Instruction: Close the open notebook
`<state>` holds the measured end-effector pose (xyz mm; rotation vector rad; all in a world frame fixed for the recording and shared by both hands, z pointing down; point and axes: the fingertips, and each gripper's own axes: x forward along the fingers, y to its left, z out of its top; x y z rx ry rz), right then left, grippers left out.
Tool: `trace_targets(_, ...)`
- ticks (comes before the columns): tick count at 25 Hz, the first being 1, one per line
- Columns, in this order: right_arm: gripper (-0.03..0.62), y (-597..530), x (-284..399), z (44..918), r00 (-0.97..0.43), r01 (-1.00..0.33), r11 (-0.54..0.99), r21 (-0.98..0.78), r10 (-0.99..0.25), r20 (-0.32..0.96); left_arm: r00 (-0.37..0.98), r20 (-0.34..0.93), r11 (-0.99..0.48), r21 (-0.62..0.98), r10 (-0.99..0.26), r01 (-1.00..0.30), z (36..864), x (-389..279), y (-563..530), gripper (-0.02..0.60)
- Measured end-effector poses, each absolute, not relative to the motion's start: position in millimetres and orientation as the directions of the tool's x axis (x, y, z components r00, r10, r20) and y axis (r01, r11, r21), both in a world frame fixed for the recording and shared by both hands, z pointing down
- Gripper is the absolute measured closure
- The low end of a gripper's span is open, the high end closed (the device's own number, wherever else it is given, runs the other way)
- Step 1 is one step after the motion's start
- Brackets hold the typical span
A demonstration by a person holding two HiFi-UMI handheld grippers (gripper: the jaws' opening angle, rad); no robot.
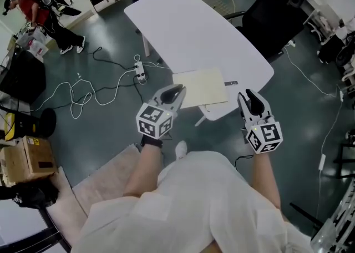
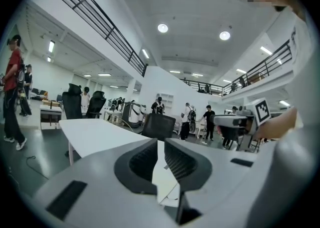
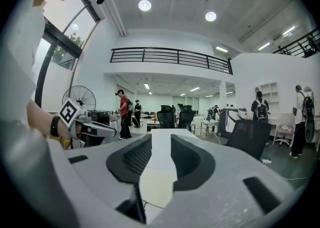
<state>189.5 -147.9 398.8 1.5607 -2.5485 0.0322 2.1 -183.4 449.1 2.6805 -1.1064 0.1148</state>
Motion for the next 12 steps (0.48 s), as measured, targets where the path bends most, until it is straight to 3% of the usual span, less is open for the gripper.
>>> trace_targets(12, 0.461, -228, 158, 418, -0.438, -0.892, 0.449, 0.058, -0.888, 0.141, 0.751, 0.217, -0.718, 0.220, -0.624, -0.661, 488, -22, -255, 0.559)
